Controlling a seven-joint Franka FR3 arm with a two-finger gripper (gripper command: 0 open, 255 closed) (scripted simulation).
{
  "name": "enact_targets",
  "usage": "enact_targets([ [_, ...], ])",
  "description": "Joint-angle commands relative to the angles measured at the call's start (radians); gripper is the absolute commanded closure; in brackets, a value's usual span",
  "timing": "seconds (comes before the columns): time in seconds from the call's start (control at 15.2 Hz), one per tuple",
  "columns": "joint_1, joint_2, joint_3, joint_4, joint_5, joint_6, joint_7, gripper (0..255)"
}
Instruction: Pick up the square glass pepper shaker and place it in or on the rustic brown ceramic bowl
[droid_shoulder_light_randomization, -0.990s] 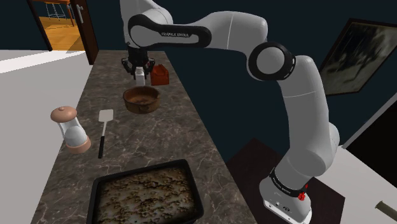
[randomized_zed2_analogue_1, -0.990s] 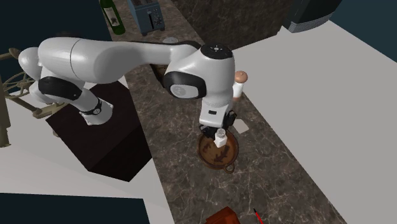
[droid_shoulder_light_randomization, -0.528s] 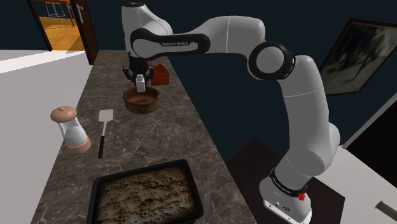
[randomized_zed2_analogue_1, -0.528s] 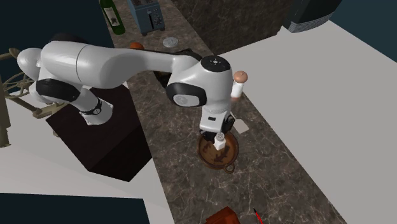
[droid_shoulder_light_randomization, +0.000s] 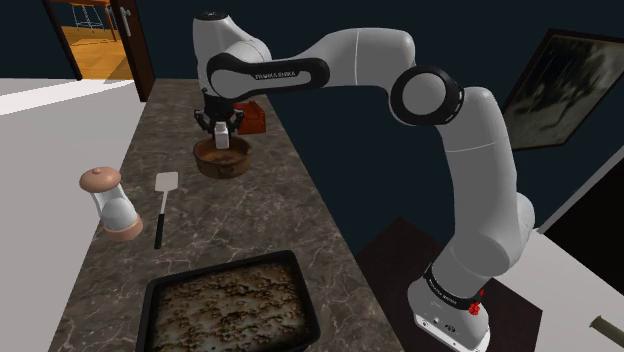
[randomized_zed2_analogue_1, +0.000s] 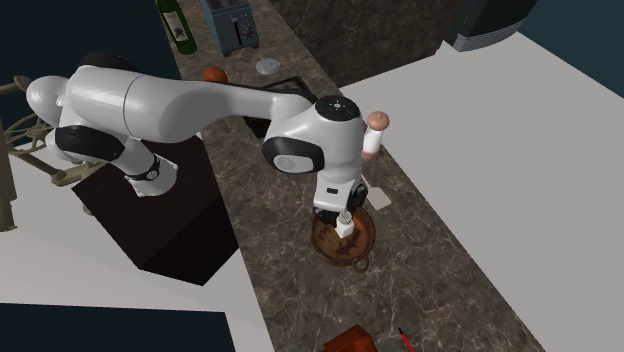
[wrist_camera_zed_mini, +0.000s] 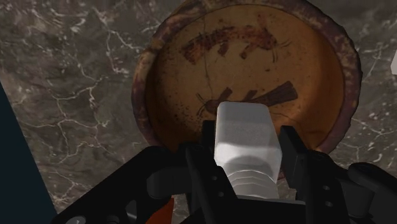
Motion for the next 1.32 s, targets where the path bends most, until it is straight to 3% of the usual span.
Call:
enact_targets([
  [0.0,0.0,0.0,0.0,0.0,0.0,0.0,0.0,255],
  [0.07,0.0,0.0,0.0,0.0,0.0,0.0,0.0,255],
  [0.13,0.0,0.0,0.0,0.0,0.0,0.0,0.0,0],
  [0.46,0.0,0.0,0.0,0.0,0.0,0.0,0.0,0],
  [0.73,0.014,-0.037,0.014,0.067,0.021,-0.097,-0.017,0],
  [1.25,0.014,-0.037,0.014,0.066,0.021,-0.097,-0.017,0],
])
